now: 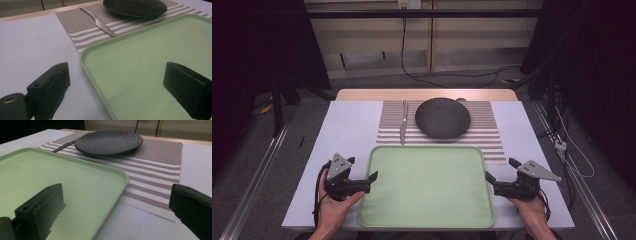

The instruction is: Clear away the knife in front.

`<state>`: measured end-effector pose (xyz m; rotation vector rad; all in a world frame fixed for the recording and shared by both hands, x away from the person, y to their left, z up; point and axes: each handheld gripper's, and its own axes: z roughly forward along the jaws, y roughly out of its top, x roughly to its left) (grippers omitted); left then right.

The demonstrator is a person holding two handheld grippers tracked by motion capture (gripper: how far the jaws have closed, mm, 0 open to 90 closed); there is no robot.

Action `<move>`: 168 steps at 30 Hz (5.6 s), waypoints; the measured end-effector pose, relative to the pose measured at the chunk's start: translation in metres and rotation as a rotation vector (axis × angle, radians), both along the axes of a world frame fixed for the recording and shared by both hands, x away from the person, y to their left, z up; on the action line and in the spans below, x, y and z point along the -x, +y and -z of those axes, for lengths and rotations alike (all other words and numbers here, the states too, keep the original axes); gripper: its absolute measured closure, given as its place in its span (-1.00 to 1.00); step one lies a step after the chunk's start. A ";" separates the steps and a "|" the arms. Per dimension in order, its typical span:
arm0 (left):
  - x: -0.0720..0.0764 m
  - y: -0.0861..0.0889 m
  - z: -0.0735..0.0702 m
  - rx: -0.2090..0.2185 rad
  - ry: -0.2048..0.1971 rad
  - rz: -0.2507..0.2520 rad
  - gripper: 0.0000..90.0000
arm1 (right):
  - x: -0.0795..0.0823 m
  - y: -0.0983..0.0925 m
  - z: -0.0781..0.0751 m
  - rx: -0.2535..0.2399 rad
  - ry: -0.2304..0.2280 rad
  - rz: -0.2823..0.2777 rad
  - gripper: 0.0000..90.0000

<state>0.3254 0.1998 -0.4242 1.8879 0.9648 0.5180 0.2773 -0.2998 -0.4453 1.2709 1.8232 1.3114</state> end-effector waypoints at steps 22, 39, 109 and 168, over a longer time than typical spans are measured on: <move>-0.036 -0.009 -0.009 0.026 0.087 -0.014 -0.74 | -0.002 0.003 0.000 0.020 0.013 0.003 -1.00; -0.076 -0.031 -0.017 -0.019 0.111 -0.017 -0.74 | -0.002 0.005 0.000 0.035 0.022 -0.006 -1.00; -0.275 -0.138 0.023 -0.215 0.321 -0.096 0.41 | -0.008 0.005 0.004 0.039 0.056 -0.042 -1.00; -0.287 -0.139 0.016 -0.289 0.411 0.000 0.78 | -0.010 0.005 0.006 0.044 0.069 -0.044 -1.00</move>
